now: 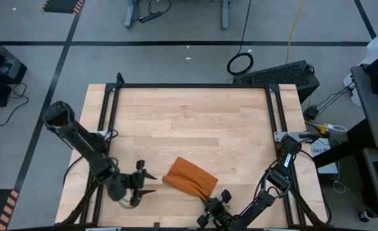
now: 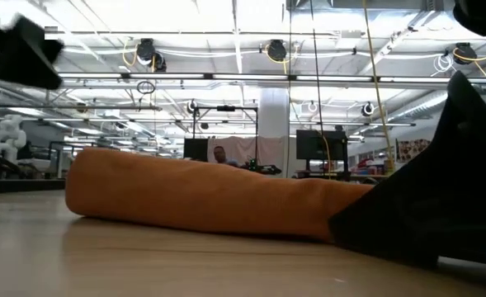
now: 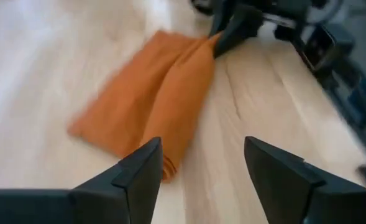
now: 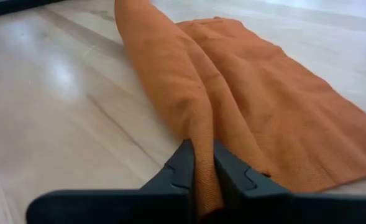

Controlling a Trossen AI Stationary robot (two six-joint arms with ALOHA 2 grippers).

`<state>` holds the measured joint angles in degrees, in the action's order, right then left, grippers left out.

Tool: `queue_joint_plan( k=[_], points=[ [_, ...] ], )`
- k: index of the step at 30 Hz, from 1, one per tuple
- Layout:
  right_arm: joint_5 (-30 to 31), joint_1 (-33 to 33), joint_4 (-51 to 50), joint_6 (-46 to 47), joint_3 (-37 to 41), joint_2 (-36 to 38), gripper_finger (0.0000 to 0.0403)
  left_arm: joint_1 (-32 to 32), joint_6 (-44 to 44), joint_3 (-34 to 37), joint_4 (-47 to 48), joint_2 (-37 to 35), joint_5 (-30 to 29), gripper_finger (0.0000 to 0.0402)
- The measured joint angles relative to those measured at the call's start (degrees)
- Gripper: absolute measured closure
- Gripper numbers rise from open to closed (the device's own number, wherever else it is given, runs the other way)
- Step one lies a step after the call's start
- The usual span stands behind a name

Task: Roll towel into tight, uniform cylinder
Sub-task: Roll the brown towel

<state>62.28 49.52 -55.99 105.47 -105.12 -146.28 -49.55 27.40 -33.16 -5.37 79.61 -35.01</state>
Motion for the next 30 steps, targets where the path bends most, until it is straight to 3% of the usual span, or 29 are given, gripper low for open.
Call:
queue_joint_plan(
  k=[2,12,18,22,30],
  points=[
    [-0.02,0.0,-0.08,0.6,0.0,0.0,0.0378,-2.53,-7.31,-0.01,-2.35,2.01,-3.97,0.0169],
    [-0.09,0.17,-0.24,4.55,0.0,-0.04,0.0381,-0.66,-31.14,0.03,-16.4,16.66,-6.25,0.0168],
    [-1.06,0.15,0.01,5.0,0.06,0.58,0.0381,3.32,-35.06,0.01,-17.65,17.51,-7.05,0.0168],
    [-1.44,0.15,0.15,5.27,0.04,0.87,0.0381,6.96,-35.7,0.01,-15.08,17.51,-1.76,0.0168],
    [-1.44,0.33,0.02,5.62,0.04,0.9,0.0381,11.81,-41.04,0.01,-13.04,17.51,3.39,0.0168]
  ],
)
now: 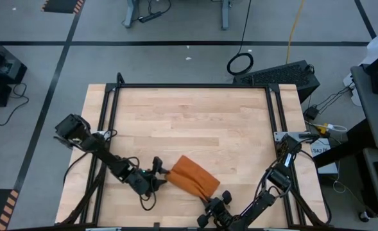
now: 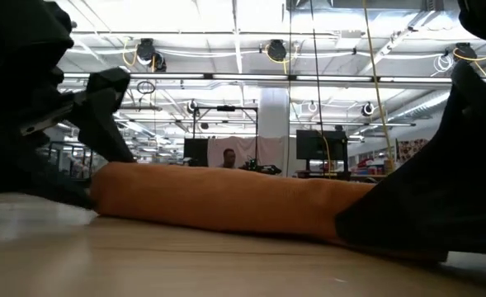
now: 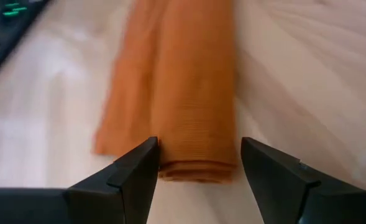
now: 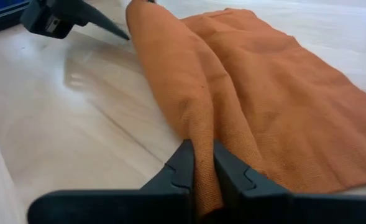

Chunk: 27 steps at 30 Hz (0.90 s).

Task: Roll towel into tight, uniform cylinder
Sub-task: Roll the brown towel

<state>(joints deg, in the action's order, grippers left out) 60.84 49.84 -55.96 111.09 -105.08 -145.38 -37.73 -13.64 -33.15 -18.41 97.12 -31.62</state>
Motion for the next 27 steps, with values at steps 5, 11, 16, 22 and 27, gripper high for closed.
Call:
queue_joint_plan(
  k=[5,11,16,22,27],
  points=[
    [-0.71,0.15,0.15,-0.64,0.0,0.7,0.038,3.38,-1.75,-0.04,0.23,0.0,7.27,0.0199],
    [-3.5,0.12,0.53,-2.12,0.0,1.89,0.038,6.57,-1.76,-0.05,-0.36,0.0,12.44,0.0319],
    [-5.35,0.15,0.4,-4.42,0.02,3.0,0.0375,7.79,0.91,-0.42,-0.64,0.0,20.37,0.0387],
    [-12.44,-0.44,-0.08,-13.47,0.02,7.6,0.0329,7.73,7.08,-0.46,2.66,-1.68,21.0,0.0388],
    [-17.23,-1.34,-5.61,-21.62,0.02,13.53,0.0284,7.8,18.44,-0.72,7.97,-4.63,23.67,0.0391]
  ],
)
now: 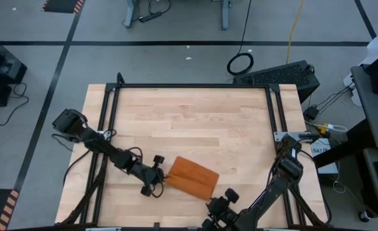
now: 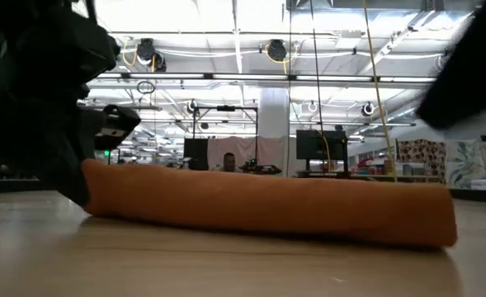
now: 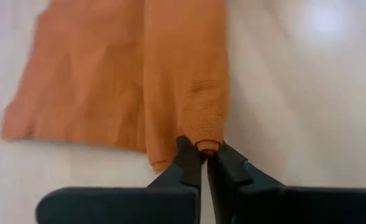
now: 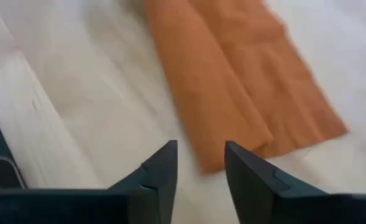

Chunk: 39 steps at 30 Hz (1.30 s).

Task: Roll towel into tight, uniform cylinder
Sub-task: Roll the brown towel

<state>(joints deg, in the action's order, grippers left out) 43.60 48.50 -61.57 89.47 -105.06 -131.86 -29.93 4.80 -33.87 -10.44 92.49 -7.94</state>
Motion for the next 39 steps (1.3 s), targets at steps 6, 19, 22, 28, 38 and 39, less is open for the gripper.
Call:
queue_joint_plan(
  k=[6,19,22,28,38,39],
  points=[
    [5.79,0.96,-0.86,-6.34,-0.02,4.69,0.0246,2.15,13.34,-1.07,-2.76,-0.44,9.06,0.0392],
    [-3.05,2.0,-1.64,-12.01,2.99,4.1,0.022,9.79,22.62,1.43,-16.42,3.9,22.6,0.0393],
    [-5.73,0.22,-1.47,-22.58,2.93,5.14,0.022,10.18,24.61,1.49,-18.4,5.62,22.87,0.0393],
    [-10.57,-3.66,-2.57,-39.25,2.93,5.12,0.022,10.93,27.32,1.48,-25.14,8.9,26.55,0.0393],
    [-15.69,-9.54,-2.04,-45.86,5.2,5.12,0.0168,12.17,28.94,1.31,-25.94,10.99,26.77,0.0393],
    [-15.7,-9.88,-2.02,-46.0,5.35,5.12,0.0163,12.17,28.95,1.31,-25.91,10.98,26.77,0.0393]
  ],
)
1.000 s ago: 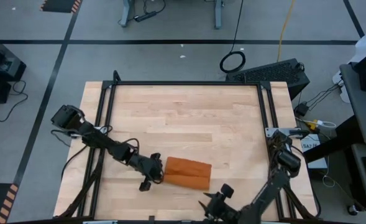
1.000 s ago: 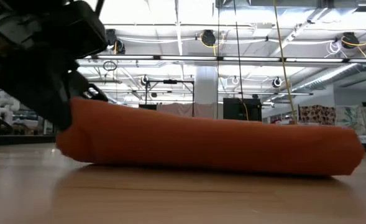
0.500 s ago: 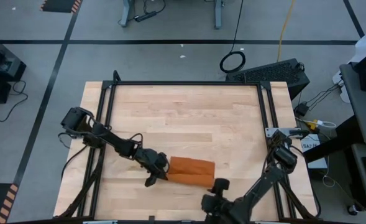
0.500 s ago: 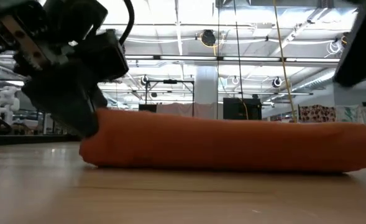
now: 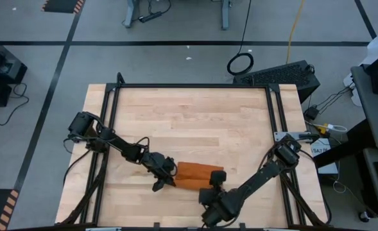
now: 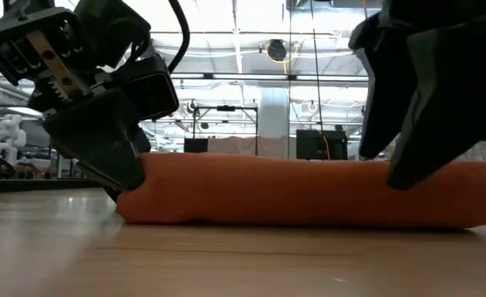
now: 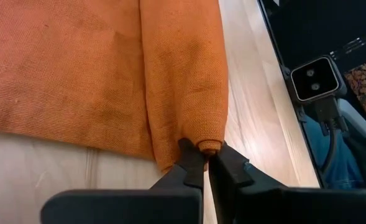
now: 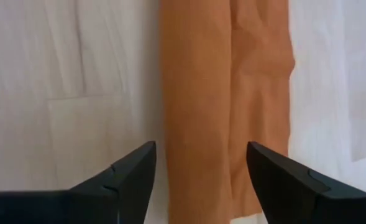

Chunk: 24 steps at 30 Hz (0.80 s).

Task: Roll towel into tight, uniform cylinder
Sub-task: Roll the brown towel

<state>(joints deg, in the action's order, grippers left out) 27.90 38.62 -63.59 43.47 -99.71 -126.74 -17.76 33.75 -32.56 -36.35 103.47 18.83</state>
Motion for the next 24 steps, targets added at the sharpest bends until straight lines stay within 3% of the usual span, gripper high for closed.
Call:
queue_joint_plan(
  k=[6,11,15,19,24],
  points=[
    [-8.34,-3.11,1.67,-1.68,2.78,0.02,0.0168,0.0,0.0,0.04,0.25,-0.05,-0.01,0.0393],
    [-9.63,-4.87,3.41,-2.44,5.4,0.17,0.0195,-0.68,0.29,0.09,-0.08,-0.03,-0.35,0.0393],
    [-14.17,-6.08,4.16,-3.77,5.4,0.28,0.0232,-1.84,0.14,0.13,-0.11,-0.03,-1.1,0.0386],
    [-17.67,-7.01,5.57,-4.19,5.43,0.28,0.0282,-2.99,-1.33,0.22,-0.38,-0.07,-2.86,0.0337],
    [-19.91,-6.99,7.43,-3.67,5.49,0.26,0.0335,-5.82,0.06,0.35,-3.0,0.08,-10.57,0.0243]
  ],
)
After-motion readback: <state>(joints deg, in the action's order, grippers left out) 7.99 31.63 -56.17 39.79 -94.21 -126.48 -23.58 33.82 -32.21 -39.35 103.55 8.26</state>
